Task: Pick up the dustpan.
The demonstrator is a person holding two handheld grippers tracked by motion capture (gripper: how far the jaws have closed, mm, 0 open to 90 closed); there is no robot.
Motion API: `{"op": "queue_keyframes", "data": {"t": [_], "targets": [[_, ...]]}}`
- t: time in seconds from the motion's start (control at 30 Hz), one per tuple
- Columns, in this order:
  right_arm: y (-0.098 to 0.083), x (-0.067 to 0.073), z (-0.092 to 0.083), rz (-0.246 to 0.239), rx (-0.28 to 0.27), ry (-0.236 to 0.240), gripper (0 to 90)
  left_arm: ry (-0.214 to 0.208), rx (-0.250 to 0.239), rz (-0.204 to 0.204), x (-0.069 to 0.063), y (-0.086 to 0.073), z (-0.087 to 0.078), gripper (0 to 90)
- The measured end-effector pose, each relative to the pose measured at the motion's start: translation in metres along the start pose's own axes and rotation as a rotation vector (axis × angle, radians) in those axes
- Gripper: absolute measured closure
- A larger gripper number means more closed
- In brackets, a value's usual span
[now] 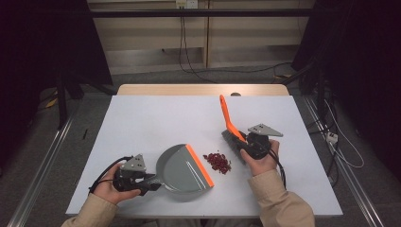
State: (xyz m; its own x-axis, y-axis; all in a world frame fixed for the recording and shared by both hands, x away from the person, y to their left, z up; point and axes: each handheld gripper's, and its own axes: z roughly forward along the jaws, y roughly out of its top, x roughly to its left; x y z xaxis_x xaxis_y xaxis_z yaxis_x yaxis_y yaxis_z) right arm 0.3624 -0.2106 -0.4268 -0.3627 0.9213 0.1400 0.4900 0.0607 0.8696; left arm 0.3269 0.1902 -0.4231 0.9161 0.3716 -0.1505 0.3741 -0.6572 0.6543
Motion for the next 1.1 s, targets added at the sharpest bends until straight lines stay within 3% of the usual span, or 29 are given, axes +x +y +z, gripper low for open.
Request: {"op": "queue_keyframes", "data": {"t": [0.13, 0.2, 0.33, 0.53, 0.6, 0.67, 0.77, 0.87, 0.93, 1.1], "targets": [[-0.001, 0.001, 0.001, -0.020, 0.008, -0.008, 71.2, -0.004, 0.007, 0.004, -0.001, 0.002, 0.003, 62.7], [-0.003, 0.001, 0.002, -0.033, 0.016, -0.009, 71.3, -0.038, 0.000, 0.004, -0.001, 0.003, 0.006, 62.7], [-0.007, 0.003, 0.006, -0.068, 0.044, -0.011, 71.2, -0.041, 0.000, 0.000, -0.001, 0.004, 0.011, 62.5], [-0.005, 0.005, 0.005, -0.077, 0.068, 0.008, 70.7, -0.039, 0.004, -0.009, 0.002, 0.004, 0.013, 62.2], [-0.005, 0.006, 0.004, -0.089, 0.078, -0.005, 69.8, -0.048, 0.001, -0.015, 0.002, 0.004, 0.014, 62.1], [-0.006, 0.005, 0.005, -0.090, 0.134, 0.014, 68.7, -0.045, 0.015, -0.013, 0.001, 0.005, 0.015, 61.9], [-0.008, 0.006, 0.006, -0.114, 0.173, 0.005, 70.9, -0.053, 0.027, -0.006, 0.001, 0.005, 0.016, 61.7], [-0.008, 0.009, 0.006, -0.132, 0.165, -0.007, 71.2, -0.033, 0.025, -0.015, 0.001, 0.005, 0.016, 60.2], [-0.008, 0.010, 0.006, -0.136, 0.162, -0.004, 71.3, -0.052, 0.012, -0.022, 0.002, 0.004, 0.016, 59.7], [-0.010, 0.009, 0.006, -0.122, 0.150, -0.003, 71.1, -0.048, 0.010, -0.026, 0.001, 0.004, 0.015, 58.3]]}}
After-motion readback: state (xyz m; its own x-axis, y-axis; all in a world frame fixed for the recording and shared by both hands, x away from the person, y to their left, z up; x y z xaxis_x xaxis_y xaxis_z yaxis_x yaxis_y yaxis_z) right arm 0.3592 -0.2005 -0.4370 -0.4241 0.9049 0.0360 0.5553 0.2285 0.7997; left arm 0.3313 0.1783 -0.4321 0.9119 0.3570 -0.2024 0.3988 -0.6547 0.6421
